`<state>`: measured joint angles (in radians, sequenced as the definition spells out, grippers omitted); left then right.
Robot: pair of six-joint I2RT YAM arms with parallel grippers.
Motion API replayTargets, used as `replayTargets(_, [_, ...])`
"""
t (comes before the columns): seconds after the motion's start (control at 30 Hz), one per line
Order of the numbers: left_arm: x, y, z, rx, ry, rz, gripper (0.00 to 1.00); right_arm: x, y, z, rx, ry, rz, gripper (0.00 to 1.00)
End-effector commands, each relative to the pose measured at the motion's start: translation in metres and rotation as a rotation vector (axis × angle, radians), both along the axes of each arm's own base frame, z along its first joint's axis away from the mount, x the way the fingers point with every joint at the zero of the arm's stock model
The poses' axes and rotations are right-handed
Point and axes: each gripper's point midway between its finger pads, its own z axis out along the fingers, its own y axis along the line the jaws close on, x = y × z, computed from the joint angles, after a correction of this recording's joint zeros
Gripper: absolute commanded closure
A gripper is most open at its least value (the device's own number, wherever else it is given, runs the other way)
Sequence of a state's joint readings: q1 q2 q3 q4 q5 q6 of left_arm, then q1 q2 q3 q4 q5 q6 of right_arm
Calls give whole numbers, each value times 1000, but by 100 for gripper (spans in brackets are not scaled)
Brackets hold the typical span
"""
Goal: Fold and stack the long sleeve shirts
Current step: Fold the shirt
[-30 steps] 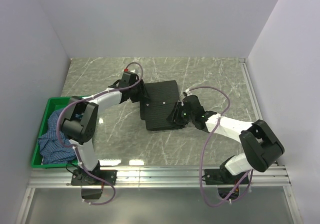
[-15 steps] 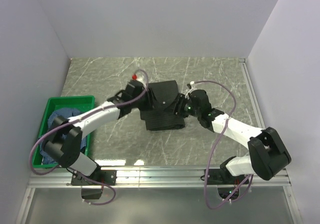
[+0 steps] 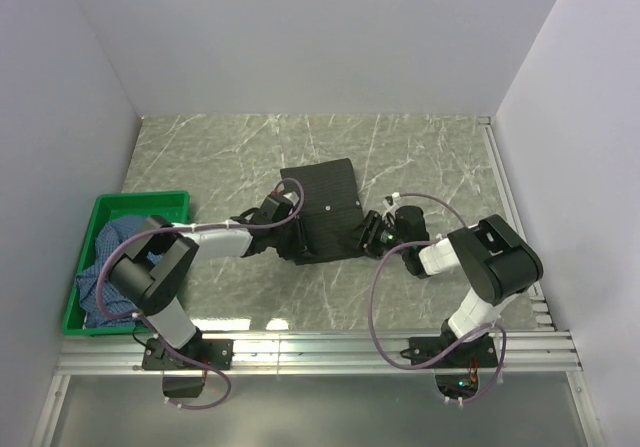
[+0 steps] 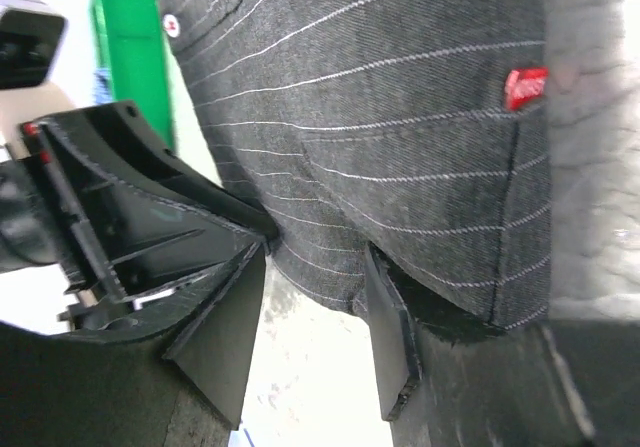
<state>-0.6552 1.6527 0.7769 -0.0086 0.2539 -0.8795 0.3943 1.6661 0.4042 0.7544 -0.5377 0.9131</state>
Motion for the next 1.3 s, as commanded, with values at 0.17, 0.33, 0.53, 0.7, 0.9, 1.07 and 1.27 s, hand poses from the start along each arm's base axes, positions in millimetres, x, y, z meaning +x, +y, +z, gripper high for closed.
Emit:
replayTargets(0.17, [-2, 15, 17, 55, -38, 1, 63, 8, -16, 26, -42, -85, -38, 46])
replayTargets(0.33, [38, 7, 82, -6, -158, 36, 58, 36, -8, 84, -47, -216, -13, 44])
replayTargets(0.53, [101, 6, 116, -84, -232, 115, 54, 79, 19, 122, 66, -272, 0, 44])
replayTargets(0.7, [140, 15, 91, -89, -208, 210, 54, 110, 28, 109, 123, -267, -54, 42])
replayTargets(0.9, [162, 28, 26, -83, -122, 271, 55, 125, 20, 37, 111, -156, -93, 42])
replayTargets(1.07, [165, 39, 7, -85, -122, 289, 56, 123, 1, 14, 98, -120, -128, 42])
replayTargets(1.27, [181, 44, 65, -65, -253, 270, 50, 136, -3, 65, 92, -212, -119, 42])
